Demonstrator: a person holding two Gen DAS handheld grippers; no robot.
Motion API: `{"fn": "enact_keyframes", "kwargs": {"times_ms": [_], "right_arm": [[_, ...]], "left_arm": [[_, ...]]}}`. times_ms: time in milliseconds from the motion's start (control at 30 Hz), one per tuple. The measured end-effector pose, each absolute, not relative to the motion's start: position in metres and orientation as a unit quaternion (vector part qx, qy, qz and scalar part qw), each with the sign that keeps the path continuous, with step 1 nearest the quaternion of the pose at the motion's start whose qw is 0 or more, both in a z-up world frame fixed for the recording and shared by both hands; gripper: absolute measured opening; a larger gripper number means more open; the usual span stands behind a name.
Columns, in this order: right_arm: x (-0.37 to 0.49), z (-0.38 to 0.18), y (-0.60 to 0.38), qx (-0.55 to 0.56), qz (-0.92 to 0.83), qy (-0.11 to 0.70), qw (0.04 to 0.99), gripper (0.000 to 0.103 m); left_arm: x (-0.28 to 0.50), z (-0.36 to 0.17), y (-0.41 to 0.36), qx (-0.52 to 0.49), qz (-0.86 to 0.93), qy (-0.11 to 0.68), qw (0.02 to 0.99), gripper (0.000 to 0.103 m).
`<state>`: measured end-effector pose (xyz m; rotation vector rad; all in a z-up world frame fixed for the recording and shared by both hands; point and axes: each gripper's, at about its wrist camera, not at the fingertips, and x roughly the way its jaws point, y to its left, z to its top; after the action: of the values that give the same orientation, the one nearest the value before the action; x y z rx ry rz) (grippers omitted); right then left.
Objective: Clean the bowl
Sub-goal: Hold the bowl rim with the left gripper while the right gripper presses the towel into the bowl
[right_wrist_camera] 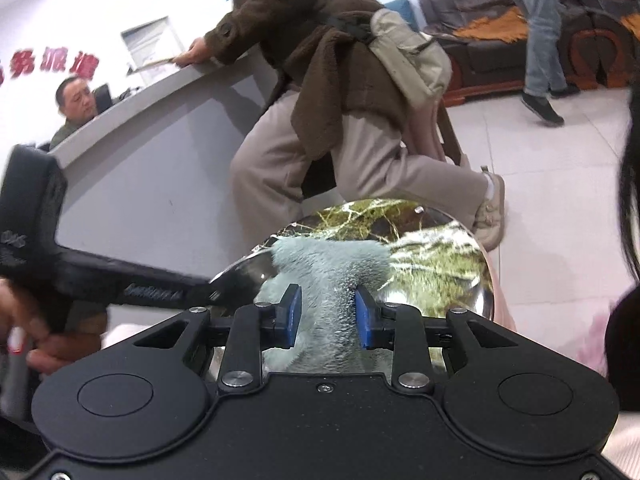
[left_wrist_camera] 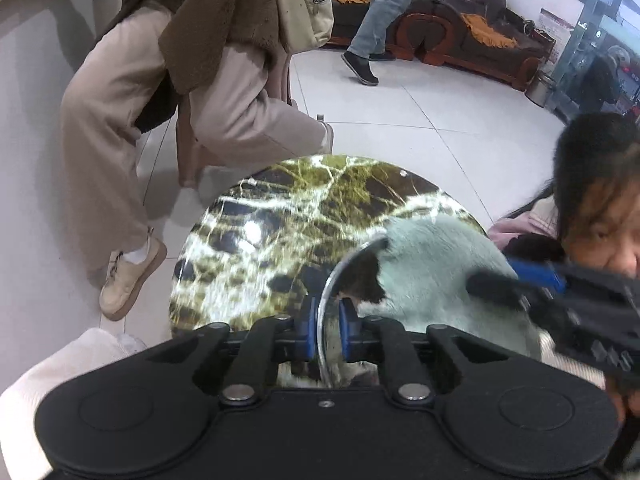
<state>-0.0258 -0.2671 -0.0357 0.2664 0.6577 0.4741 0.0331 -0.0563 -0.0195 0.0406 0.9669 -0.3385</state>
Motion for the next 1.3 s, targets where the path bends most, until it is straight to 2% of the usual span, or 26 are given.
{"fn": "enact_keyframes", "kwargs": {"times_ms": [167, 267, 467, 633, 900, 1000, 1133, 1233, 1300], "right_arm": [[-0.019, -0.025, -0.258, 0.085, 0.236, 0.313, 0.916, 0.028], [-0.023, -0.013, -0.263, 0.088, 0.229, 0.303, 0.921, 0.029], [-0.049, -0.002, -0.291, 0.149, 0.202, 0.311, 0.917, 0.051], [-0.074, -0.022, -0.306, 0.23, 0.184, 0.35, 0.889, 0.051], [-0.078, -0.046, -0.285, 0.255, 0.198, 0.389, 0.863, 0.05], [-0.074, -0.047, -0.285, 0.258, 0.215, 0.392, 0.857, 0.041], [-0.072, -0.044, -0.287, 0.273, 0.242, 0.389, 0.846, 0.014], [-0.073, -0.04, -0.285, 0.271, 0.242, 0.38, 0.851, 0.004], [-0.074, -0.034, -0.284, 0.27, 0.241, 0.371, 0.855, 0.004]], "left_arm": [[0.039, -0.018, -0.059, 0.02, -0.17, 0.451, 0.876, 0.013], [0.046, -0.033, -0.06, 0.005, -0.169, 0.468, 0.867, 0.018], [0.04, -0.04, -0.055, -0.022, -0.168, 0.468, 0.867, 0.018], [0.037, -0.041, -0.052, -0.039, -0.162, 0.465, 0.87, 0.017], [0.032, -0.04, -0.036, -0.063, -0.138, 0.464, 0.873, 0.017], [0.03, -0.041, -0.032, -0.066, -0.135, 0.463, 0.873, 0.017], [0.028, -0.043, -0.033, -0.067, -0.137, 0.462, 0.874, 0.018], [0.027, -0.043, -0.032, -0.066, -0.14, 0.461, 0.874, 0.018], [0.027, -0.043, -0.032, -0.066, -0.142, 0.461, 0.874, 0.018]]}}
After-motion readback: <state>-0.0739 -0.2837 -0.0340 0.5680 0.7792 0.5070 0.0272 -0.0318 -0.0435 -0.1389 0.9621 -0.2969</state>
